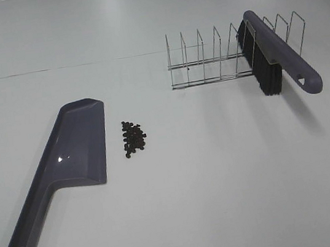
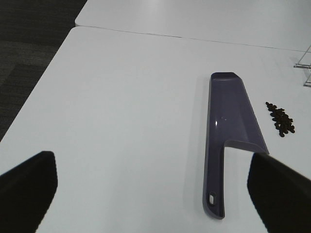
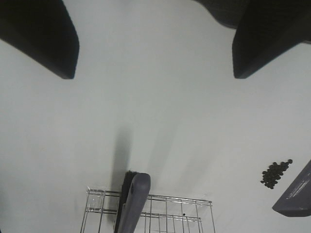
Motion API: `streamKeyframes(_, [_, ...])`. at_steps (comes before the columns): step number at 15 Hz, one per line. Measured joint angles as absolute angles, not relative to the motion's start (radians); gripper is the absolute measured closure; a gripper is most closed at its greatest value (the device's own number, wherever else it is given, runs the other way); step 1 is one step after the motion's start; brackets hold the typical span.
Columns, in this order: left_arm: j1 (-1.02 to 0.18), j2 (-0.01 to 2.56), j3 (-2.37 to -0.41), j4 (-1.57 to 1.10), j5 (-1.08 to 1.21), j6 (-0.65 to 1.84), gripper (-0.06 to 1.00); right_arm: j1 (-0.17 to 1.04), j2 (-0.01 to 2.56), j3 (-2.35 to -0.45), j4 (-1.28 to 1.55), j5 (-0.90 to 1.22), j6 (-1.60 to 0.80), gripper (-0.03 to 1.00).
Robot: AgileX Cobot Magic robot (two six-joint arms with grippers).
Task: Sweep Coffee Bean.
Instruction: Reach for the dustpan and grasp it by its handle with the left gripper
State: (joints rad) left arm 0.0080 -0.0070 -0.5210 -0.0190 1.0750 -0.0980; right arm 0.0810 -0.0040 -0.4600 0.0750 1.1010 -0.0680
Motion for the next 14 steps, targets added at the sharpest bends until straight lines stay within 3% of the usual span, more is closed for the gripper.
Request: streamKeyframes(14, [0.008,-0.007,-0.521,-0.019,1.075,-0.098,-0.05,0.081,-0.004,-0.453,0.078,1.107,-0.068,0.21])
